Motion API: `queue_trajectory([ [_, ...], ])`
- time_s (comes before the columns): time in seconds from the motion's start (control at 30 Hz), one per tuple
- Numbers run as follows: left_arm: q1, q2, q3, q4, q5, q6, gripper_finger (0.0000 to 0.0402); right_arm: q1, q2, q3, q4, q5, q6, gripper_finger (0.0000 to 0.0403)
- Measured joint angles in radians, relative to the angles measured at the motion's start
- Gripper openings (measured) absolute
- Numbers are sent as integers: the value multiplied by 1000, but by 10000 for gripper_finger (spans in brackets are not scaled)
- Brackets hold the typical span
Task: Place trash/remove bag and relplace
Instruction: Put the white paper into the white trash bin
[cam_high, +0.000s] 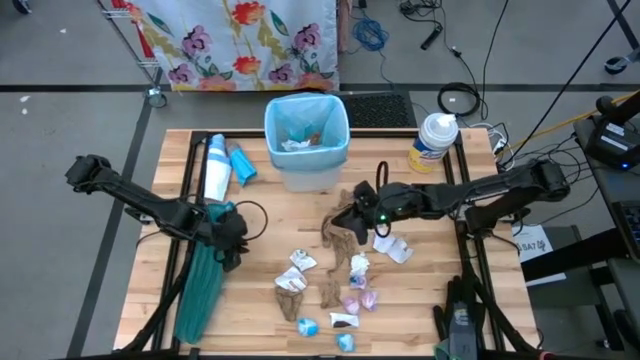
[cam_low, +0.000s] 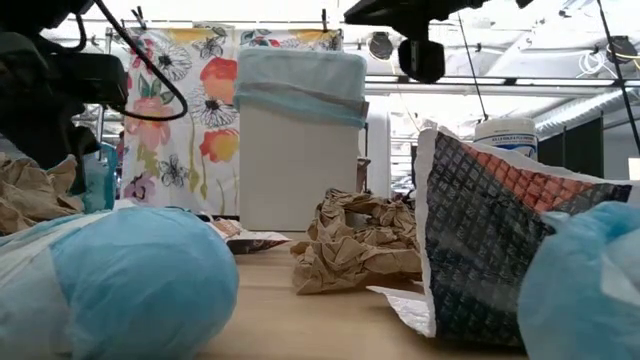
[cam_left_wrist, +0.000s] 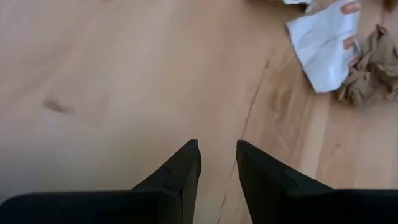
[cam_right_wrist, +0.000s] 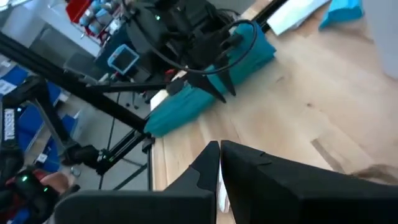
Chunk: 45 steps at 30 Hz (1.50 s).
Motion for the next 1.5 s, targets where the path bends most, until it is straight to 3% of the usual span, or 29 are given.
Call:
queue_trajectory([
  [0.13, 0, -25, 1, -5, -2, 0, 109, -15, 41, 0, -65, -7, 82, 8],
  [0.47, 0, 1, 2, 33, -24, -75, 109, 36, 50, -1, -657, 37, 419, 0],
  [0.6, 0, -6, 2, 34, -34, -56, 109, 73, 33, 0, -832, 63, 539, 0],
  [0.7, 0, -16, 4, 35, -40, -47, 109, 97, 25, -1, -908, 54, 538, 0],
  [0.97, 0, -16, 4, 45, -47, -55, 109, 127, 15, -1, -962, 48, 337, 0],
  [1.23, 0, -16, 4, 58, -49, -80, 109, 128, 15, -1, -953, -5, -144, 0],
  [1.5, 0, -16, 4, 76, -49, -81, 109, 127, 16, -1, -953, -1, -384, 0],
])
